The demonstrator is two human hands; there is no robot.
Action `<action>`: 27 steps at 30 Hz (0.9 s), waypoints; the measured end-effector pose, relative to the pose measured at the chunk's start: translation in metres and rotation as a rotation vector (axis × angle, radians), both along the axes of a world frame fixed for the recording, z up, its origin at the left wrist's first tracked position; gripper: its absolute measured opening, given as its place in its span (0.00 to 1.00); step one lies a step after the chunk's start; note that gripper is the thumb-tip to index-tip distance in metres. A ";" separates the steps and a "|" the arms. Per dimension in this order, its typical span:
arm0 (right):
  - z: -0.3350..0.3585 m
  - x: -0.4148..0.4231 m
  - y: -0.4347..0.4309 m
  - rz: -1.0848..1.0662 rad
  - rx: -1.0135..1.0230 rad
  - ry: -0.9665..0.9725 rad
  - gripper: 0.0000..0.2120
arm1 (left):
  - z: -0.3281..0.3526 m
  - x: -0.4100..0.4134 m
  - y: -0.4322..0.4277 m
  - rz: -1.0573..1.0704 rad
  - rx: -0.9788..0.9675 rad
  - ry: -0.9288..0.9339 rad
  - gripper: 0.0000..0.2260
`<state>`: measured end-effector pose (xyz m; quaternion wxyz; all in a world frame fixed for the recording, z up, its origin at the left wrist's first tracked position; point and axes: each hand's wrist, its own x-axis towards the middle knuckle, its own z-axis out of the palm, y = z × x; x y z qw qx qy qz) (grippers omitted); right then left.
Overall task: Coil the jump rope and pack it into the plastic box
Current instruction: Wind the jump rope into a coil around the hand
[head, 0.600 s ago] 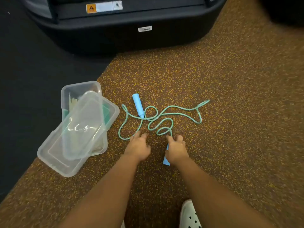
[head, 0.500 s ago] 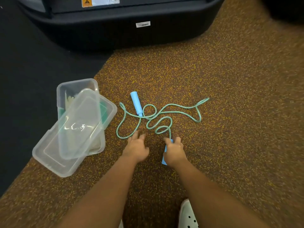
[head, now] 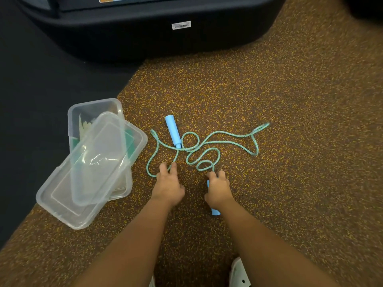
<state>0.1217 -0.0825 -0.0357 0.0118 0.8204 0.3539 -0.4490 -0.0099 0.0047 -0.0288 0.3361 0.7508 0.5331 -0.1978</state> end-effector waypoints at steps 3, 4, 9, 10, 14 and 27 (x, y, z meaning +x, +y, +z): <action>0.003 0.005 0.008 -0.138 0.057 0.070 0.28 | -0.002 0.002 0.005 -0.045 -0.043 0.068 0.35; 0.005 0.007 0.012 -0.176 0.087 0.087 0.27 | -0.001 0.004 0.007 -0.049 -0.065 0.086 0.34; 0.024 0.009 0.035 -0.467 0.202 0.273 0.19 | 0.019 0.021 0.023 0.107 -0.166 -0.045 0.28; 0.031 0.008 0.040 -0.554 0.230 0.378 0.17 | 0.024 0.025 0.026 0.184 -0.223 -0.123 0.26; 0.061 0.006 0.059 -0.696 0.347 0.683 0.15 | 0.057 0.041 0.036 0.520 -0.520 -0.486 0.14; 0.172 0.024 0.084 0.102 0.571 0.065 0.09 | 0.180 0.027 0.053 0.379 -0.421 -0.567 0.05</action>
